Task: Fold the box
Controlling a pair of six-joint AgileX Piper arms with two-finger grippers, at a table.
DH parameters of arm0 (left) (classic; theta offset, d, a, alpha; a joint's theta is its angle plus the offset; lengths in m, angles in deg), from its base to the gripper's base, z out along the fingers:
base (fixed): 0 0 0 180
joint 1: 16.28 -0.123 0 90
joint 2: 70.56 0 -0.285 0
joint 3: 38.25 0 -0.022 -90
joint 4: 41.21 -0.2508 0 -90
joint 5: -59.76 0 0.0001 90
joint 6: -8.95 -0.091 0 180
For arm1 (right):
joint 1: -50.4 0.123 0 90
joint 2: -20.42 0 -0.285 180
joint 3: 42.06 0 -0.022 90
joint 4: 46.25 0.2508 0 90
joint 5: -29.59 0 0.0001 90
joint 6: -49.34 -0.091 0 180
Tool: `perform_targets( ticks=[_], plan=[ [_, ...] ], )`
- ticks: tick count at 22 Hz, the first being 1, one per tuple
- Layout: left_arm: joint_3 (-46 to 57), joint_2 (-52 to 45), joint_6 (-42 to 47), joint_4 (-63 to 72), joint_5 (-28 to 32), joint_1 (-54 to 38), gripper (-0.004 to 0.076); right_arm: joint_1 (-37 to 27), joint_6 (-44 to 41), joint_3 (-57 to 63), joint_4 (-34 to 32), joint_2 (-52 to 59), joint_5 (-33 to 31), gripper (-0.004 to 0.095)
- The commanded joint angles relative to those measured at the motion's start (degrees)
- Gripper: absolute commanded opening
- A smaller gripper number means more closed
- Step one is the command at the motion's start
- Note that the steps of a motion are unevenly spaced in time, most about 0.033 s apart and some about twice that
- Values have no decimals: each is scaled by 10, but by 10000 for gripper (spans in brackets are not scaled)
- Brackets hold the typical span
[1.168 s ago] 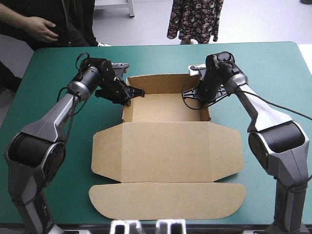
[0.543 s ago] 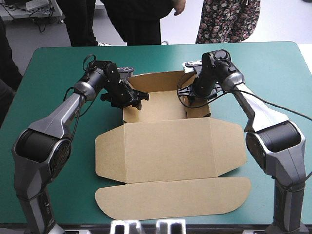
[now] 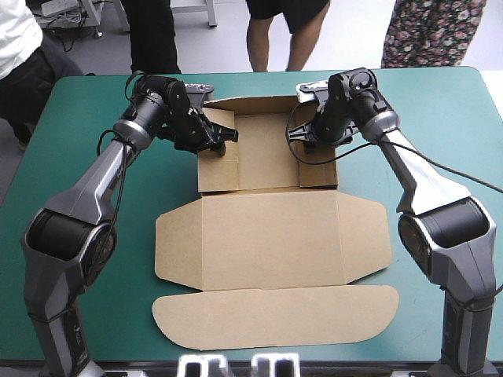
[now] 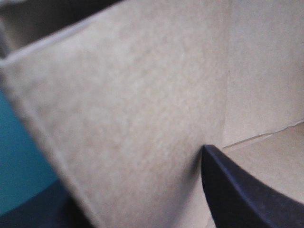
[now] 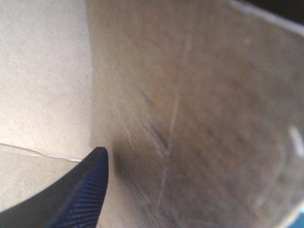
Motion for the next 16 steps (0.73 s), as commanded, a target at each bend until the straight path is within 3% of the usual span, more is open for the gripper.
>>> perform_targets(
  ticks=[1,5,8,10,11,12,16],
  plan=[
    [-18,-35,6,1,10,5,433,2,1,-19,5,41,-5,539],
    [-18,-35,6,1,23,5,432,2,14,-19,4,41,4,535],
    [-18,-34,6,12,43,5,371,2,27,-19,4,40,8,328],
    [-18,-31,7,23,54,5,246,2,27,-19,4,38,8,137],
    [-18,-26,7,34,60,5,85,2,28,-19,10,34,1,-21],
    [-18,-25,7,41,60,5,4,2,30,-19,13,33,-5,-14],
    [-18,-19,17,38,-13,5,-10,2,26,-19,91,39,-5,-15]
  ],
)
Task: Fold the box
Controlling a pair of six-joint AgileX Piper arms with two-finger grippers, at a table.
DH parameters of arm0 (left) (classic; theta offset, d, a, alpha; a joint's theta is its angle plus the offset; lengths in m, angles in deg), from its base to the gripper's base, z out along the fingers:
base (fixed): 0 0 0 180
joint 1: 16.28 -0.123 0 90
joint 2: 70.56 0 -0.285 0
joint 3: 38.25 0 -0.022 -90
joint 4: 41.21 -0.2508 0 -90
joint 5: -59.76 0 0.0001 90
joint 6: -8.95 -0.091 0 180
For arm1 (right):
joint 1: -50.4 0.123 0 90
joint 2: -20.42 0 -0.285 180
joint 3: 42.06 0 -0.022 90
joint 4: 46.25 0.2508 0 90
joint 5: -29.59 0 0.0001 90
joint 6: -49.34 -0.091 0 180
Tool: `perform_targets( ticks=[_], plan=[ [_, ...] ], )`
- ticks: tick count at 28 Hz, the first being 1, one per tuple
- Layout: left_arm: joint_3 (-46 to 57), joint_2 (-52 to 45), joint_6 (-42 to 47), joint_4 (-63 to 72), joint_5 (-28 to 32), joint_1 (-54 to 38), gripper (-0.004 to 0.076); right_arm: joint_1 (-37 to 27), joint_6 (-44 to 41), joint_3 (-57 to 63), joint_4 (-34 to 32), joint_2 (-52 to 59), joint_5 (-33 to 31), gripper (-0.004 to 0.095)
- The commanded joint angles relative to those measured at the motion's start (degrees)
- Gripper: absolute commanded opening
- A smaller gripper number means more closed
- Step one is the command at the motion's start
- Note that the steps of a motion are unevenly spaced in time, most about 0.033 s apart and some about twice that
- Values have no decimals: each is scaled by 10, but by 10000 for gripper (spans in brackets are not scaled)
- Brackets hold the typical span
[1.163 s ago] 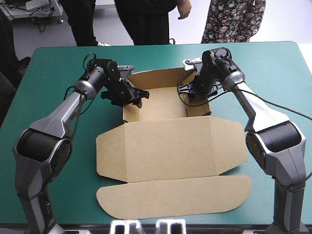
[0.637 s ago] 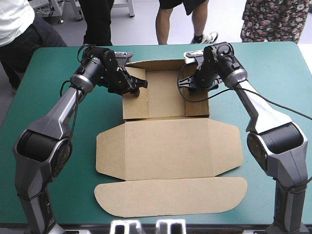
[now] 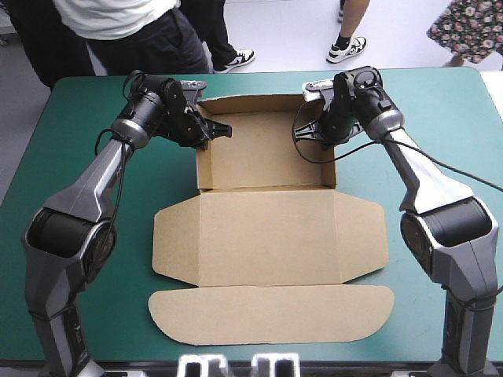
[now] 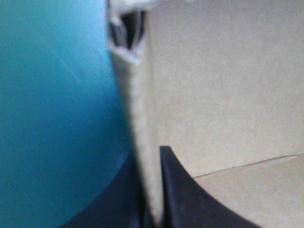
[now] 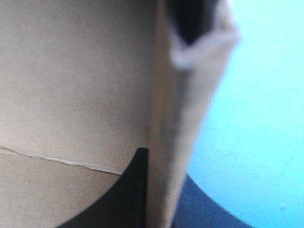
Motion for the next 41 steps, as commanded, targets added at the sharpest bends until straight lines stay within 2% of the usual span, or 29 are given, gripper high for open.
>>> perform_targets(
  ticks=[1,4,8,15,24,32,36,38,41],
  plan=[
    [-15,-28,-4,63,-40,13,-10,10,8,-18,114,39,-2,-14],
    [-14,-44,11,64,-56,21,-10,10,-11,-15,171,48,-3,-14],
    [-14,-56,15,68,-56,39,-10,11,-21,7,190,64,-5,-9],
    [-14,-51,25,2,-55,54,-10,10,-21,67,133,85,-3,-9],
    [-15,-11,26,-22,-51,26,-10,9,-1,65,104,28,-2,-9],
    [-15,9,22,-22,25,26,-10,9,20,44,79,-10,16,-9],
    [-15,9,17,-22,46,26,-10,9,21,27,39,-11,25,-4],
    [-15,9,-2,-22,47,26,-10,9,21,17,20,-11,19,29],
    [-15,9,-22,-22,43,26,-6,9,22,8,-1,-11,5,157]
  ],
)
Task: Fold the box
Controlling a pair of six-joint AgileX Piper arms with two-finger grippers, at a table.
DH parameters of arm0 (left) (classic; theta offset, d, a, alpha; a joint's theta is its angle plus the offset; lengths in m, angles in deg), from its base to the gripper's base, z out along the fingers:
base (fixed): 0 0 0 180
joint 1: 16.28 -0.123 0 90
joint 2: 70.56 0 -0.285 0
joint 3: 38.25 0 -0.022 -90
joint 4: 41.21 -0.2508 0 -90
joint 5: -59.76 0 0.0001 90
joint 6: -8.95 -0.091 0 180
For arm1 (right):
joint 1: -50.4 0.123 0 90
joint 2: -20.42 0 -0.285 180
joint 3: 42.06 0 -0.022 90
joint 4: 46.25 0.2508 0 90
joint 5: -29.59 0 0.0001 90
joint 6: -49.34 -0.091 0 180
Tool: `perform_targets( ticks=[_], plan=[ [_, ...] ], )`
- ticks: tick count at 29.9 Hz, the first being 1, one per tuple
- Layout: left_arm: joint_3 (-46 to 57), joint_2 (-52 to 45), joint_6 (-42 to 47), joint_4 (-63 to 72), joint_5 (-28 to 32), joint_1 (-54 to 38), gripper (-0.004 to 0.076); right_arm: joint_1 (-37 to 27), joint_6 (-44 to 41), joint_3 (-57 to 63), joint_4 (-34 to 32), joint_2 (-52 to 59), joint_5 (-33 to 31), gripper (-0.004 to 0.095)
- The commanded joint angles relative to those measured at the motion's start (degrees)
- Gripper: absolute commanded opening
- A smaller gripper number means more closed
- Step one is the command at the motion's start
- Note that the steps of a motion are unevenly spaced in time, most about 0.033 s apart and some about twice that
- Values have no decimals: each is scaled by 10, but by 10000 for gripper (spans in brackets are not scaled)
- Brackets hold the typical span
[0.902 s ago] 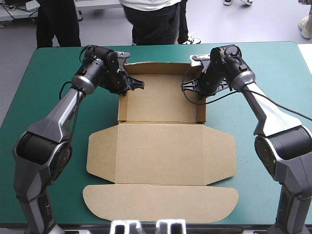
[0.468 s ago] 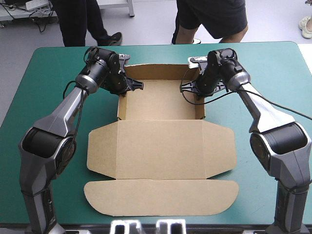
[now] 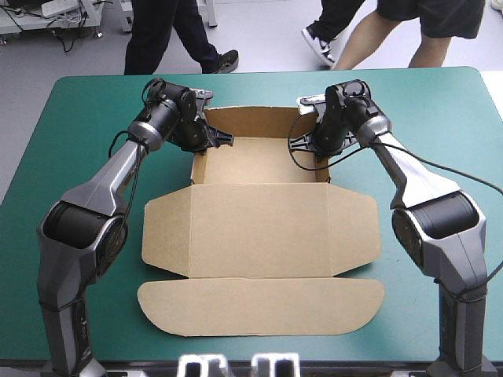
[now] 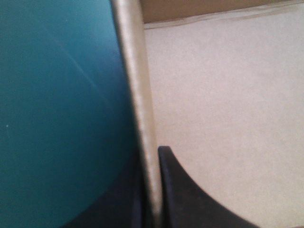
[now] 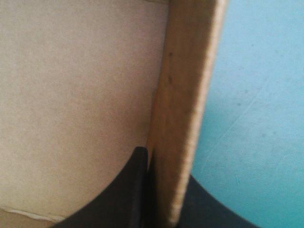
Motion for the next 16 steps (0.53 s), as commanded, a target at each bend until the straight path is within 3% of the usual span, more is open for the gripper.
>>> perform_targets(
  ticks=[1,4,8,13,16],
  plan=[
    [-13,-30,-33,43,24,11,0,6,29,-24,-17,25,-24,219],
    [-13,-30,-33,47,20,11,49,6,26,-25,-24,25,-25,417],
    [-13,-30,-33,39,14,11,205,6,20,-26,-24,25,-25,571],
    [-13,-30,-33,40,22,10,454,6,15,-28,-25,25,-25,589],
    [-13,-30,-33,40,27,10,487,6,15,-28,-44,26,-25,589]
  ],
)
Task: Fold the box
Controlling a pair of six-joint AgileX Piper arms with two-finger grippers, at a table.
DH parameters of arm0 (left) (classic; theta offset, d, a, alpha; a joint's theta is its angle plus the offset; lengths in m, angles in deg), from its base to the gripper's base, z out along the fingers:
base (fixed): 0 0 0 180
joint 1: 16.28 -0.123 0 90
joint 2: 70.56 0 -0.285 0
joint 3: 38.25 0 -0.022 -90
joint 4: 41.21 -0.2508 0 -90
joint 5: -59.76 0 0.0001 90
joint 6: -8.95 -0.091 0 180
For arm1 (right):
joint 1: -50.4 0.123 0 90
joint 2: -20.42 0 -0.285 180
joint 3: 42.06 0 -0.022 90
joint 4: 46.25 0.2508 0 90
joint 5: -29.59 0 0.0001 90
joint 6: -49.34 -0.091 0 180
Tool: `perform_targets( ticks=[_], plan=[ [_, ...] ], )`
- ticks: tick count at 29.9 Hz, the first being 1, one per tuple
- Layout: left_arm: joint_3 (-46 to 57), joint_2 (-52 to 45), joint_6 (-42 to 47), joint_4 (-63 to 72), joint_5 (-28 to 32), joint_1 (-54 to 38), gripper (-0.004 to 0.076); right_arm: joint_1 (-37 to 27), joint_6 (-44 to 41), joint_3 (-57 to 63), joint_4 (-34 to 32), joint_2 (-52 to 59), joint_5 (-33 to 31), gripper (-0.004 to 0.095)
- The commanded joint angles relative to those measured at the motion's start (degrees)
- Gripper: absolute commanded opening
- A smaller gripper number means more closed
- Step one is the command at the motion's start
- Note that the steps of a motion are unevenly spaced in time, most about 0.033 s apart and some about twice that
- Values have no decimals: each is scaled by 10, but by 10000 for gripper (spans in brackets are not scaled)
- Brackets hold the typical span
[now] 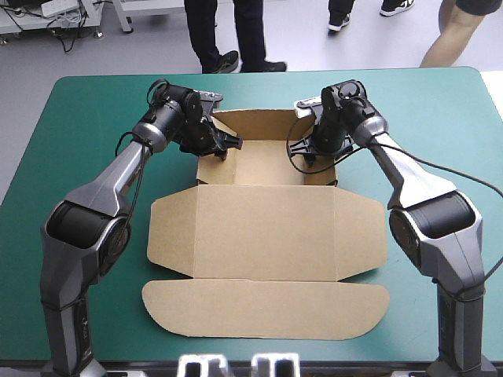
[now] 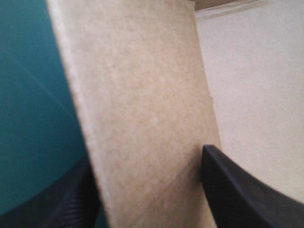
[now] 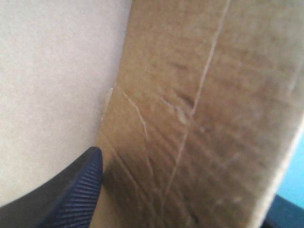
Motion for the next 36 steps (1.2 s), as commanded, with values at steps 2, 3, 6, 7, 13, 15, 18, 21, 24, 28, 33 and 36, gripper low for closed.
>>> perform_targets(
  ticks=[2,3,6,7,13,15,18,21,24,28,33,36],
  plan=[
    [-13,-35,1,5,20,2,485,0,0,-18,-32,33,-7,589],
    [-13,-35,1,5,20,2,485,0,0,-18,-32,35,-7,589],
    [-13,-37,1,5,24,2,485,0,0,-26,-34,39,-7,589],
    [-16,-37,1,4,24,2,485,0,0,-32,-34,41,-7,589],
    [-73,-37,1,-6,-6,2,485,0,-7,-87,-9,43,-7,589],
    [-96,-37,1,-22,-21,2,485,0,-8,-106,0,43,-7,588],
    [-131,-37,1,-59,-59,2,485,0,-8,-129,0,45,-7,589],
    [-167,-40,0,-85,-82,2,484,0,-3,-142,-5,55,-7,589],
    [-187,-61,0,-84,-81,3,452,0,24,-143,-30,79,-7,588],
    [-196,-113,-7,-84,-81,3,299,0,11,-143,-56,121,-7,578],
    [-196,-195,-38,-60,-81,3,15,0,-7,-138,-56,168,-8,515],
    [-195,-250,-60,-26,-81,3,-10,0,-19,-111,-46,187,-8,479]
  ],
)
